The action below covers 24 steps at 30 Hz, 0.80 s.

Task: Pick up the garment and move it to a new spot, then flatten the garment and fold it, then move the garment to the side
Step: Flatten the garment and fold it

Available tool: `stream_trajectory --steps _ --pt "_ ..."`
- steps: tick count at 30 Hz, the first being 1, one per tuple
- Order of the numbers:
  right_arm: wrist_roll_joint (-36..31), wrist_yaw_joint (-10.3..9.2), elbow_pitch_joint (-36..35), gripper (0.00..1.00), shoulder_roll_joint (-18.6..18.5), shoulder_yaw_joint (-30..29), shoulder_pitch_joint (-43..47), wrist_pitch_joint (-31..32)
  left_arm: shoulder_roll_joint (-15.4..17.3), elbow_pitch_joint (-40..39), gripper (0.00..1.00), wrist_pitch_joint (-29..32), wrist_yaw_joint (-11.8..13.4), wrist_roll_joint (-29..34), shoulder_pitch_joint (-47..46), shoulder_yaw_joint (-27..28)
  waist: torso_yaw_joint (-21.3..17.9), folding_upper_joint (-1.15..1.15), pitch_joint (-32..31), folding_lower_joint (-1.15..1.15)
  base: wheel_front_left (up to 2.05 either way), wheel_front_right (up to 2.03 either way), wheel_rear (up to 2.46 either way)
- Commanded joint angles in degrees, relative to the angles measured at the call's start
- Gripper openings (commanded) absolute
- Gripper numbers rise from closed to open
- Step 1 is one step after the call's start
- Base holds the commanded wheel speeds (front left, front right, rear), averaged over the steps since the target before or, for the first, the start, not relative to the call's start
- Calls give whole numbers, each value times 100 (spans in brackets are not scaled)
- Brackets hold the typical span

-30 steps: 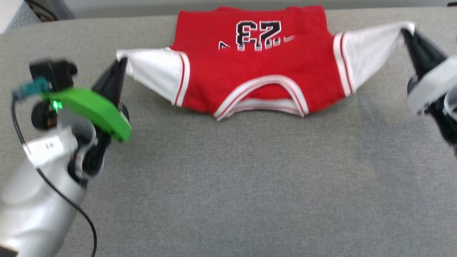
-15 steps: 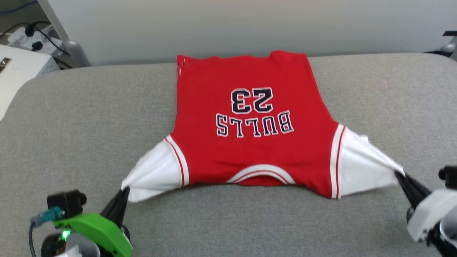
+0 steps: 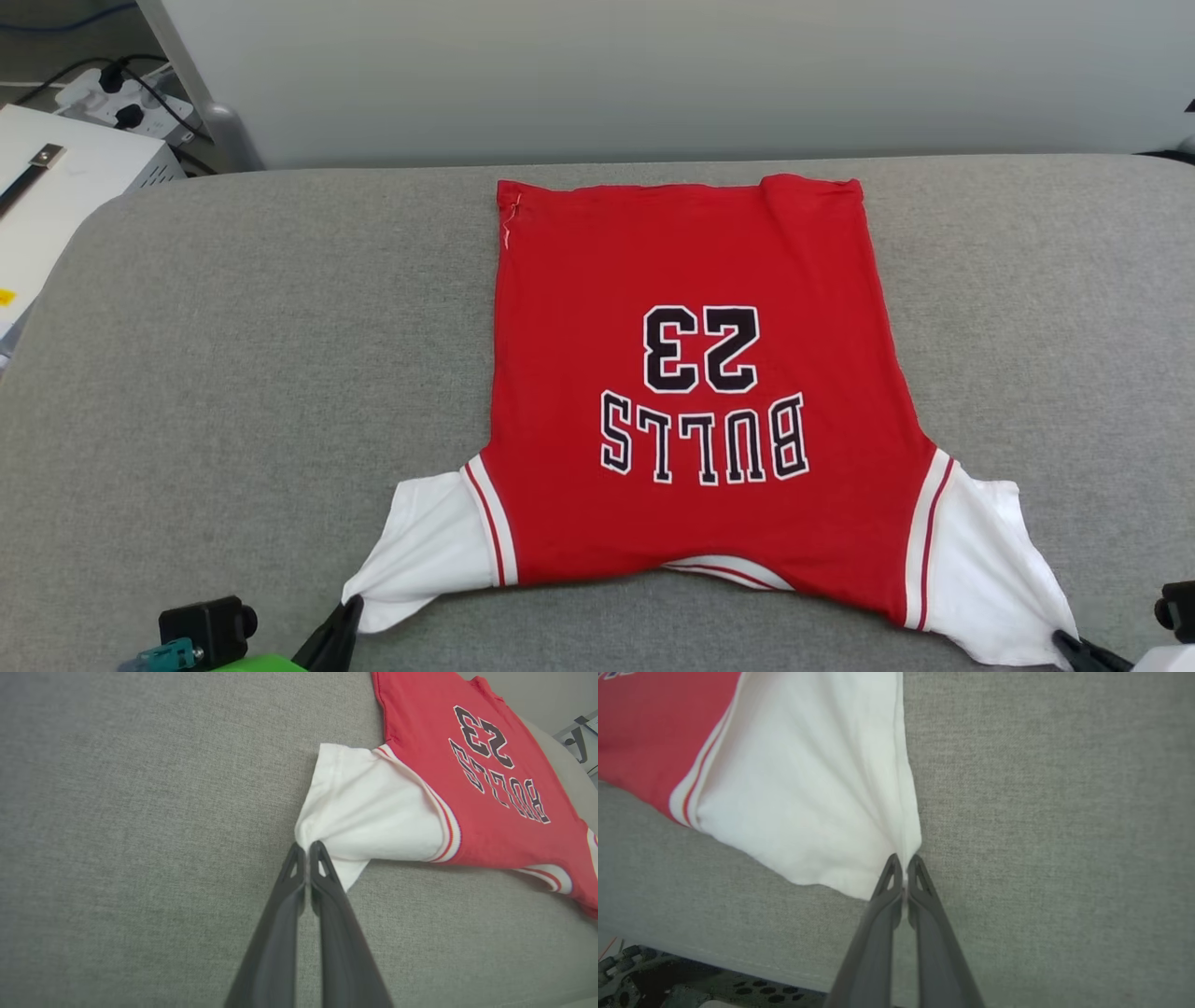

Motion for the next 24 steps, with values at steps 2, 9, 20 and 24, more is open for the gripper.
stream_trajectory --steps 2,9,20,24 --pt "-166 -4 -217 31 83 -209 22 164 -58 3 0 -47 9 123 -105 -2 46 0 96 1 0 0 0" --pt "-474 -4 -1101 100 114 -837 -512 572 -133 -82 0 -62 48 470 -555 -96 119 0 437 1 0 0 0" --pt "-893 -4 -1587 100 50 -1357 -3653 1430 -333 -488 0 -122 142 1047 -1501 -143 581 0 1612 1 0 0 0" --pt "-883 -4 -798 100 -64 -1166 -5046 2373 -445 -607 0 -158 175 1301 -1855 -192 812 0 2054 1 0 0 0"
